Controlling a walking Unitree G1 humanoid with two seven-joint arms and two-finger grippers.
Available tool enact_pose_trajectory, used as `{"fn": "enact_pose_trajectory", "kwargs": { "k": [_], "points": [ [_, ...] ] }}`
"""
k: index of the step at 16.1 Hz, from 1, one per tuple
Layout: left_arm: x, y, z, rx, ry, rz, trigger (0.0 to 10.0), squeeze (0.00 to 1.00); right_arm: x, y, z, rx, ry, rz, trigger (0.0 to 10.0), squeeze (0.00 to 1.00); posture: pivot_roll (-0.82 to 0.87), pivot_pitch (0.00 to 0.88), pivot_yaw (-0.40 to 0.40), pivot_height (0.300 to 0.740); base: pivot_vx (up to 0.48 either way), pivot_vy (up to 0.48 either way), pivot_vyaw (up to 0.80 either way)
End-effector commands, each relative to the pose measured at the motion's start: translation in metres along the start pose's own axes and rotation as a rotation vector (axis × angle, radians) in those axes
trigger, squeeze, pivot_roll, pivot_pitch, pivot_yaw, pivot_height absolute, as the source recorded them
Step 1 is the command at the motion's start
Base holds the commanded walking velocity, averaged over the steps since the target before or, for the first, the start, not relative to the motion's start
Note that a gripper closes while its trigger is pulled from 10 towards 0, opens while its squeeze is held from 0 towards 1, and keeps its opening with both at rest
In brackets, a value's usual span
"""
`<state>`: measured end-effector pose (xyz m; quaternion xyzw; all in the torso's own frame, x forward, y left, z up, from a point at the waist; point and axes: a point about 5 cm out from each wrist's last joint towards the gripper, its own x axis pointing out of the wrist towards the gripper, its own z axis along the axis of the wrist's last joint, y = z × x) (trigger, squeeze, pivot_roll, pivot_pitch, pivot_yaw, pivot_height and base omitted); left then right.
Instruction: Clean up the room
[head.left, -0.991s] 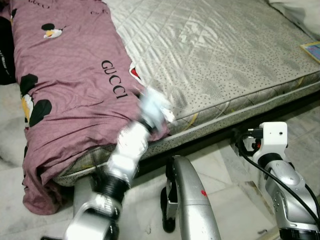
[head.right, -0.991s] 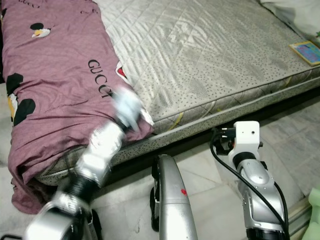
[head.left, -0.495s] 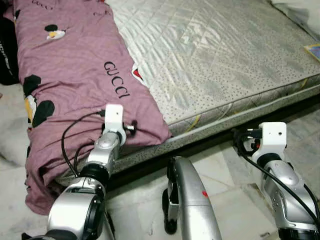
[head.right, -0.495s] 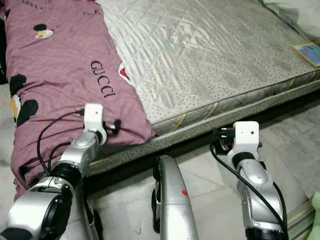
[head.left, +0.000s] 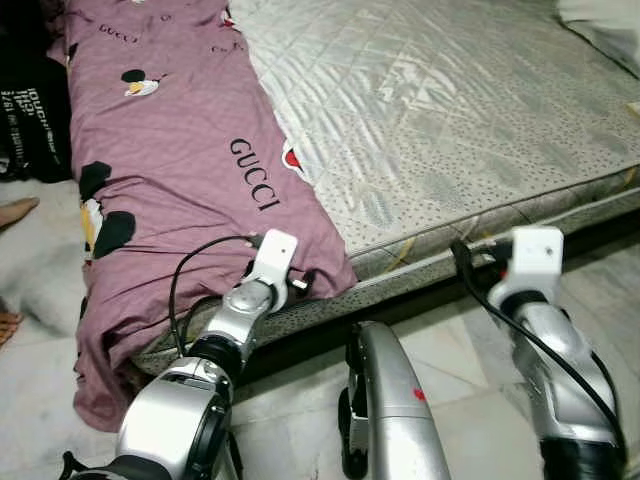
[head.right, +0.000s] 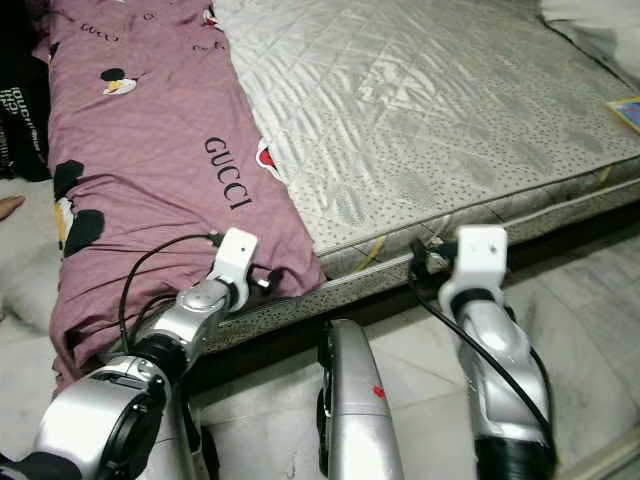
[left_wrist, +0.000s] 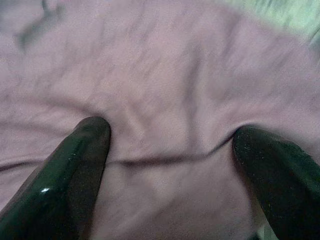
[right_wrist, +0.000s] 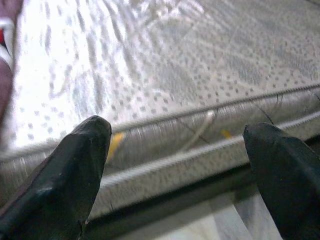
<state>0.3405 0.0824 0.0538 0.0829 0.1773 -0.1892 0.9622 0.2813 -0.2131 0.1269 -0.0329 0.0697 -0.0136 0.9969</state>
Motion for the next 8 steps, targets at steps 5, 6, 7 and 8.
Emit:
{"fn": "enact_pose_trajectory", "kwargs": {
  "k": [5, 6, 7, 8],
  "points": [
    [-0.036, 0.066, 0.069, -0.068, -0.493, 0.387, 10.0, 0.00, 0.023, 0.036, 0.013, 0.070, -0.076, 0.093, 10.0, 0.00, -0.16, 0.025, -0.017, 0.522, 0.000, 0.000, 0.00],
    [-0.044, 0.073, 0.069, -0.079, -0.524, 0.426, 10.0, 0.00, 0.026, 0.041, 0.013, 0.076, -0.080, 0.104, 10.0, 0.00, -0.15, 0.018, -0.017, 0.522, 0.000, 0.000, 0.00],
    [-0.055, 0.081, 0.065, -0.073, -0.542, 0.487, 10.0, 0.00, 0.029, 0.046, 0.014, 0.084, -0.084, 0.113, 10.0, 0.00, -0.13, 0.008, -0.015, 0.522, 0.000, 0.000, 0.00],
    [-0.079, 0.092, 0.056, -0.104, -0.579, 0.575, 10.0, 0.00, 0.032, 0.055, 0.014, 0.103, -0.090, 0.128, 10.0, 0.00, -0.09, 0.000, -0.016, 0.522, 0.000, 0.000, 0.00]
  ]
}}
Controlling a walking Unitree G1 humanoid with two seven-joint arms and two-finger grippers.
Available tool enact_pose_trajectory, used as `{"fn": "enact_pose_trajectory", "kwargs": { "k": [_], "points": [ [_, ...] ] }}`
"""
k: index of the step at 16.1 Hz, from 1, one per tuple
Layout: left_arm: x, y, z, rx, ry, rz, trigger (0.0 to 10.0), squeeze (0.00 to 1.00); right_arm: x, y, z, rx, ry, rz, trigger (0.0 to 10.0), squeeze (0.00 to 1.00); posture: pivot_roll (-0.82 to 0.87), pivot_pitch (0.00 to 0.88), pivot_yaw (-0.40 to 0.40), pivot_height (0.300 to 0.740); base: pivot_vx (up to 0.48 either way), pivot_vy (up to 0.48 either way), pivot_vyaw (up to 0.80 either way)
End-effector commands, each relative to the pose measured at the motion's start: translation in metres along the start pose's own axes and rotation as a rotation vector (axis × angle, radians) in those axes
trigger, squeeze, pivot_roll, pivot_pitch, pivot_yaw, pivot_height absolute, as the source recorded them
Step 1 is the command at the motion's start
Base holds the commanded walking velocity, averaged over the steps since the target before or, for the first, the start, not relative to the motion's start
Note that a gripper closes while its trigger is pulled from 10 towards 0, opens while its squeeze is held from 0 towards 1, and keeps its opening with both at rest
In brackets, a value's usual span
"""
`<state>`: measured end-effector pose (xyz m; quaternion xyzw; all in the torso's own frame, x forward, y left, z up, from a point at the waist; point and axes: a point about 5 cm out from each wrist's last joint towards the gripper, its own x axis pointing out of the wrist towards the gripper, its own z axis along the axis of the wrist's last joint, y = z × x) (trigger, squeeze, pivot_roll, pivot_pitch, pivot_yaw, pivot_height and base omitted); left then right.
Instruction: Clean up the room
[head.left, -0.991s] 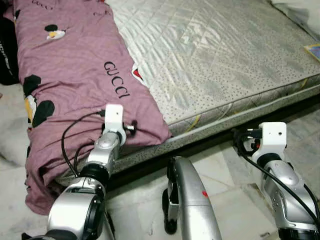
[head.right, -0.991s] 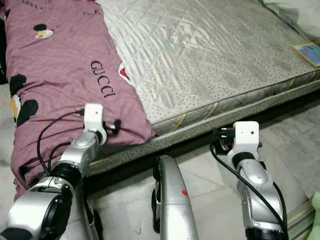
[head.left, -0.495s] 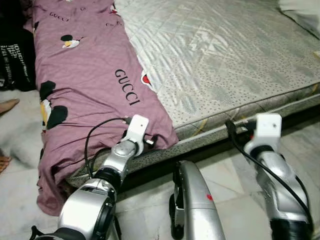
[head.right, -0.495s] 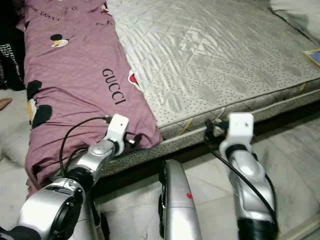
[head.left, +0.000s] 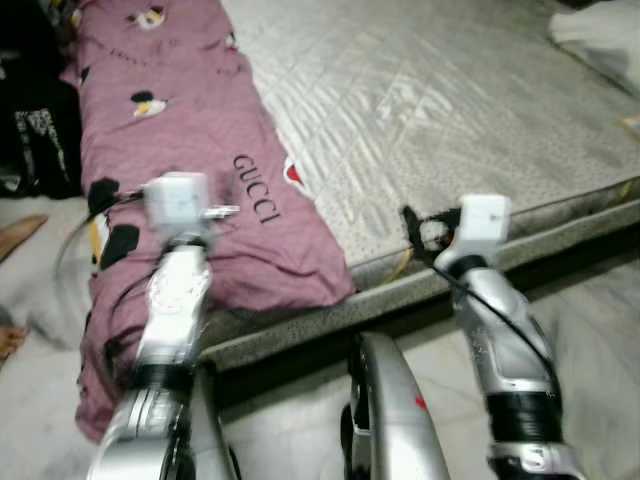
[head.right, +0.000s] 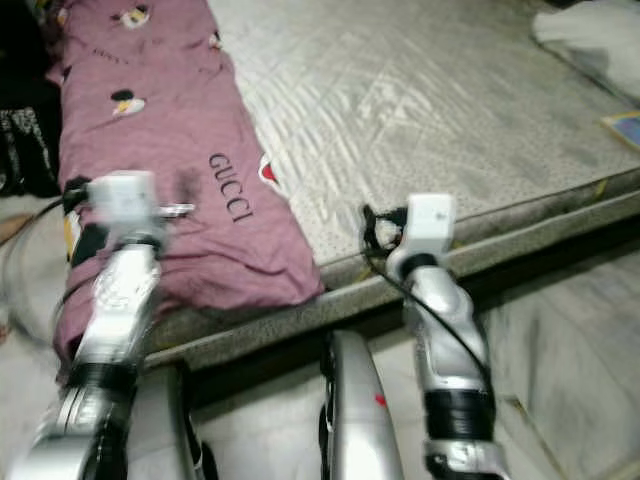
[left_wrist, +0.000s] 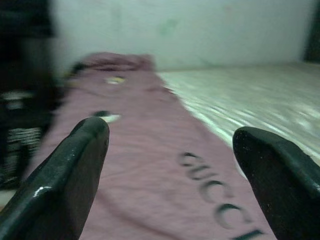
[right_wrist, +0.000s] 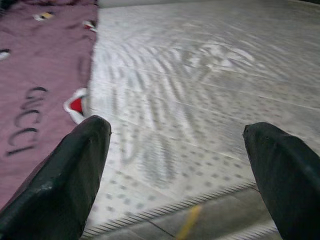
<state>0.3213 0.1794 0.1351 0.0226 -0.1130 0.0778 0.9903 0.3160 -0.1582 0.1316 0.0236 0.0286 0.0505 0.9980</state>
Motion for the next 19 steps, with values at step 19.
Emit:
{"fn": "enact_pose_trajectory", "kwargs": {
  "k": [19],
  "points": [
    [-0.034, 0.036, -0.004, 0.002, 0.075, 0.104, 10.0, 0.00, 0.037, 0.034, 0.017, 0.114, -0.137, 0.062, 10.0, 0.00, -0.03, 0.000, -0.038, 0.640, 0.000, 0.000, 0.00]
  ]
}}
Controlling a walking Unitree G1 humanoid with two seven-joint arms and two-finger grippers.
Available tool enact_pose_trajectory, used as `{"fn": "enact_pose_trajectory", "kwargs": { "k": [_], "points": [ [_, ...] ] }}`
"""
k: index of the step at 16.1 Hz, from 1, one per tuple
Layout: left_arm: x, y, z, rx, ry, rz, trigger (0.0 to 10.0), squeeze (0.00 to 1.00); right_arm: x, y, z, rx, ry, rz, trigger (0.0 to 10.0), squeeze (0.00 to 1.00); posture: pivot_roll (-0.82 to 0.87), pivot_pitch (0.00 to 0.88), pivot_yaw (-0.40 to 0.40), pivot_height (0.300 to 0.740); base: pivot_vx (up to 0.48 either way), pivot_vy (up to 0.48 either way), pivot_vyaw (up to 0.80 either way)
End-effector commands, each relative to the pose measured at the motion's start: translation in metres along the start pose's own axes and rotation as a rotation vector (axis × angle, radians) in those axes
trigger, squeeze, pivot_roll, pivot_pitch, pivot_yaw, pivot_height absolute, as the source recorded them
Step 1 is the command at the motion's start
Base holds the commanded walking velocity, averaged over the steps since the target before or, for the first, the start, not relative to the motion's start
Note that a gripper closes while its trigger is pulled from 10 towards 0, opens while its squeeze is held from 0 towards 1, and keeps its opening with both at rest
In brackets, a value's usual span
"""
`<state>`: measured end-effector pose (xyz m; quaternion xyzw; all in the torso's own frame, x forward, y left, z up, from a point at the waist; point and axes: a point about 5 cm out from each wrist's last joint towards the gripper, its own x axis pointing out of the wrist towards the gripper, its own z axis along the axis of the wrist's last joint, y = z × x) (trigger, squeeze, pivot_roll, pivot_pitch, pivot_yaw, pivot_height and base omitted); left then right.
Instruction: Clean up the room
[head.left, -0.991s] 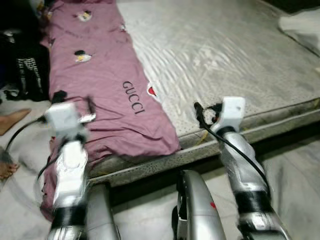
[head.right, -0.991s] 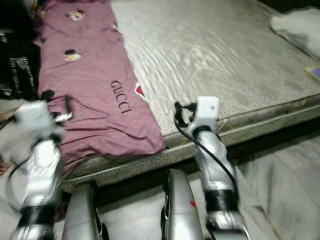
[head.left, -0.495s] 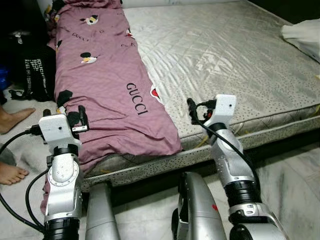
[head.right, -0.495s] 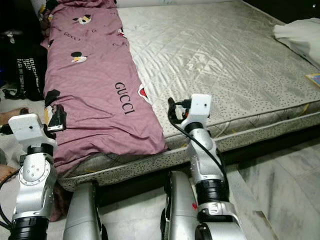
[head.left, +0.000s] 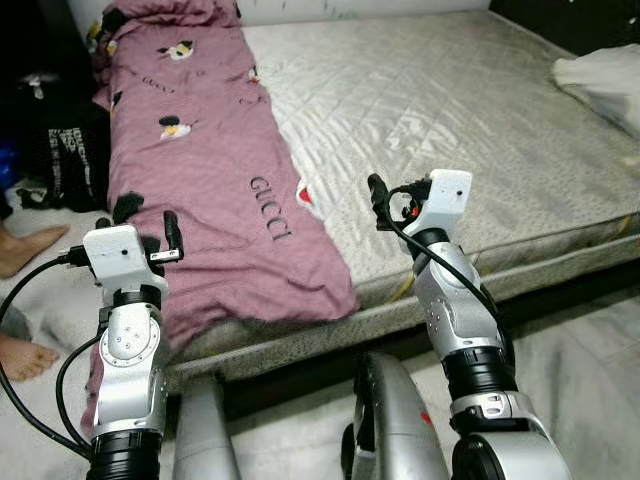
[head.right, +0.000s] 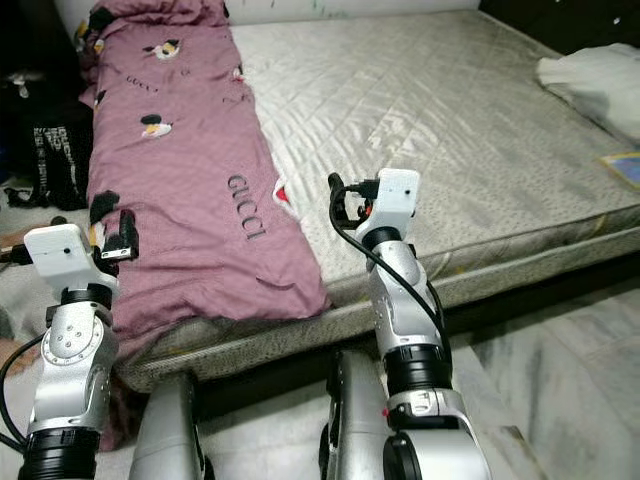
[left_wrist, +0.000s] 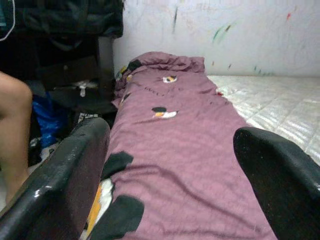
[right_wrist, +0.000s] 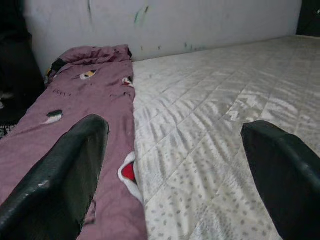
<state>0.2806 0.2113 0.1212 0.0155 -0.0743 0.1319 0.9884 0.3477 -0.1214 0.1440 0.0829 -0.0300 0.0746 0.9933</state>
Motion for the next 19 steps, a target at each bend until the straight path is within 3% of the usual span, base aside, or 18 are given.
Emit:
{"fn": "enact_pose_trajectory", "kwargs": {
  "k": [1, 7, 19],
  "points": [
    [0.004, -0.002, 0.003, -0.003, -0.008, 0.000, 10.0, 0.00, 0.002, 0.001, 0.004, 0.002, -0.012, 0.010, 10.0, 0.00, -0.03, 0.000, -0.039, 0.650, 0.000, 0.000, 0.00],
    [0.007, -0.005, 0.006, -0.003, -0.013, -0.010, 10.0, 0.00, 0.006, -0.003, 0.006, -0.008, -0.016, -0.001, 10.0, 0.00, -0.04, 0.000, -0.039, 0.739, 0.000, 0.000, 0.00],
    [0.008, -0.012, -0.003, 0.052, 0.050, -0.015, 10.0, 0.00, -0.001, -0.017, -0.007, -0.015, 0.019, -0.058, 10.0, 0.00, -0.04, 0.000, -0.024, 0.740, 0.000, 0.000, 0.00]
  ]
}}
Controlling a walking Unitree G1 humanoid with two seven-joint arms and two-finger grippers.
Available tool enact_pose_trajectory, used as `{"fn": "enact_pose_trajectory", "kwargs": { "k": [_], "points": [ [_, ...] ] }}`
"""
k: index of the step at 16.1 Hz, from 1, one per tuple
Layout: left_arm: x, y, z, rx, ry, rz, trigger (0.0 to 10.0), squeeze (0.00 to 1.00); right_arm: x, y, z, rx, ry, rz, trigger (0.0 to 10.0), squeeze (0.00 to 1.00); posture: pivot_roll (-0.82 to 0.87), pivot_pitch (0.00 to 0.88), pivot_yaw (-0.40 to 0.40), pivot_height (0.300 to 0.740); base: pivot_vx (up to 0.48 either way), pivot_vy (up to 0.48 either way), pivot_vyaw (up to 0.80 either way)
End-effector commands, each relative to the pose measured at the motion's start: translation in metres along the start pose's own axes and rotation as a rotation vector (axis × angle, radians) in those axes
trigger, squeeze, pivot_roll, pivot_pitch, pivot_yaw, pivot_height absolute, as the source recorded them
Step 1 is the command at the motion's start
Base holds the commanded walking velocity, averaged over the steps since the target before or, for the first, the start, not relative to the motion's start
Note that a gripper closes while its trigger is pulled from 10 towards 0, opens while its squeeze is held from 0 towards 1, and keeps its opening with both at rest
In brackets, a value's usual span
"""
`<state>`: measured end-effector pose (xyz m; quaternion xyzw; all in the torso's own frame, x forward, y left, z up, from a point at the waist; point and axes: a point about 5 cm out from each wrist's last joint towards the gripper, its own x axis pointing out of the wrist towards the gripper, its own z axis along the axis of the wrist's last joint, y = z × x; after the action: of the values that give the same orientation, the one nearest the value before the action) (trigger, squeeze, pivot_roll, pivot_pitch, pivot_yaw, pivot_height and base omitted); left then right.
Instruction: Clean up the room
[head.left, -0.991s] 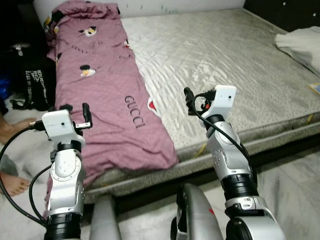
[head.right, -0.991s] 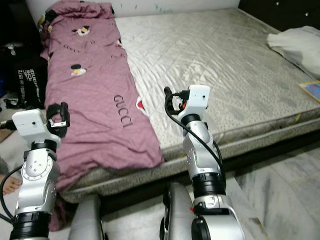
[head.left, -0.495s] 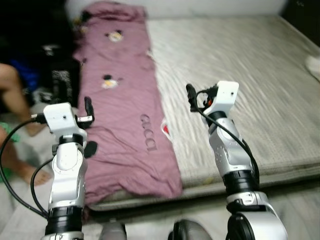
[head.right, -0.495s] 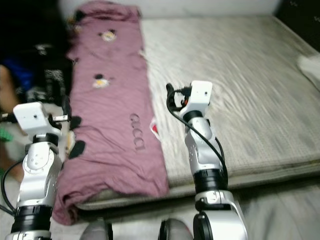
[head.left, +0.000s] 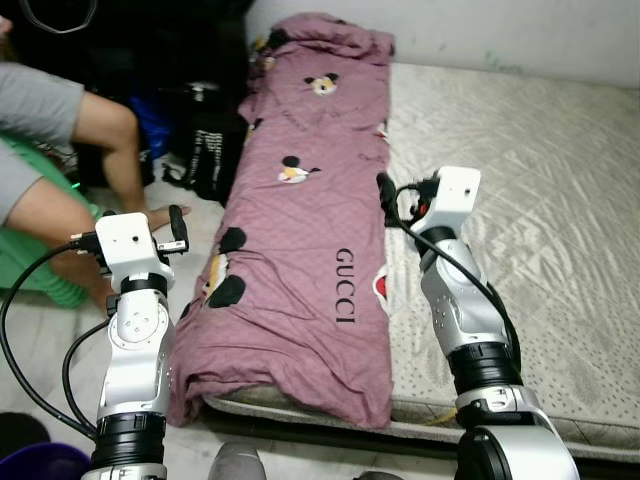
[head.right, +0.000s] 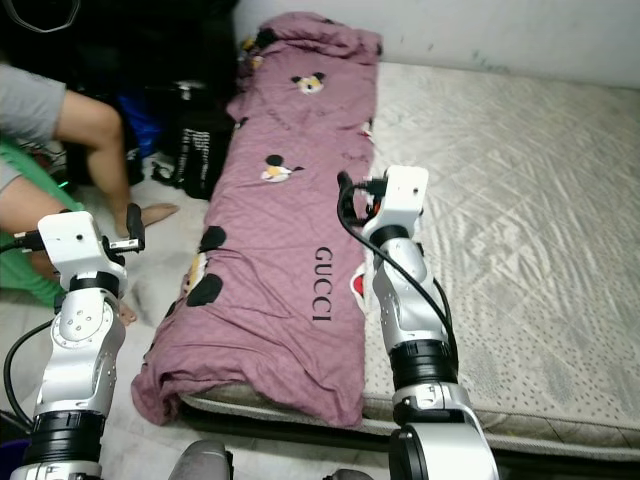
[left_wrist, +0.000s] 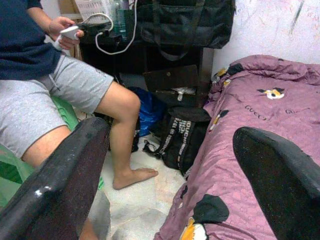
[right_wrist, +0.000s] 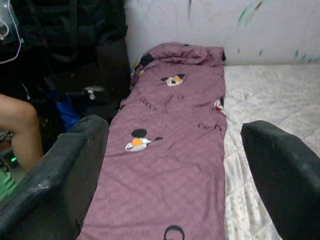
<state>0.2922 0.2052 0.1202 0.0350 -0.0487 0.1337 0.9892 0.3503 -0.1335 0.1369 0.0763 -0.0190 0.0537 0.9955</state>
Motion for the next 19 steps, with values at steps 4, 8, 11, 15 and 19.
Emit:
{"fn": "enact_pose_trajectory", "kwargs": {
  "k": [4, 8, 11, 15, 19],
  "points": [
    [0.001, -0.001, 0.002, -0.002, -0.011, -0.012, 10.0, 0.00, -0.001, -0.003, -0.002, -0.005, -0.002, -0.017, 10.0, 0.00, -0.03, 0.000, -0.024, 0.740, 0.000, 0.000, 0.00],
    [0.002, -0.007, 0.005, -0.022, -0.020, -0.032, 10.0, 0.00, 0.002, -0.005, 0.000, -0.006, -0.004, -0.034, 10.0, 0.00, -0.03, 0.000, -0.026, 0.740, 0.000, 0.000, 0.00],
    [0.001, -0.008, 0.005, -0.039, -0.018, -0.044, 10.0, 0.00, 0.001, -0.006, -0.002, -0.028, 0.005, -0.043, 10.0, 0.00, -0.04, 0.000, -0.028, 0.740, 0.000, 0.000, 0.00],
    [0.001, -0.008, 0.003, -0.034, -0.010, -0.027, 10.0, 0.00, 0.000, -0.002, -0.005, -0.053, 0.018, -0.012, 10.0, 0.00, -0.04, 0.000, -0.035, 0.740, 0.000, 0.000, 0.00],
    [0.001, -0.013, 0.003, -0.053, -0.002, -0.053, 10.0, 0.00, 0.000, -0.004, -0.007, -0.099, 0.024, -0.015, 10.0, 0.00, -0.04, 0.000, -0.042, 0.740, 0.000, 0.000, 0.00]
  ]
}}
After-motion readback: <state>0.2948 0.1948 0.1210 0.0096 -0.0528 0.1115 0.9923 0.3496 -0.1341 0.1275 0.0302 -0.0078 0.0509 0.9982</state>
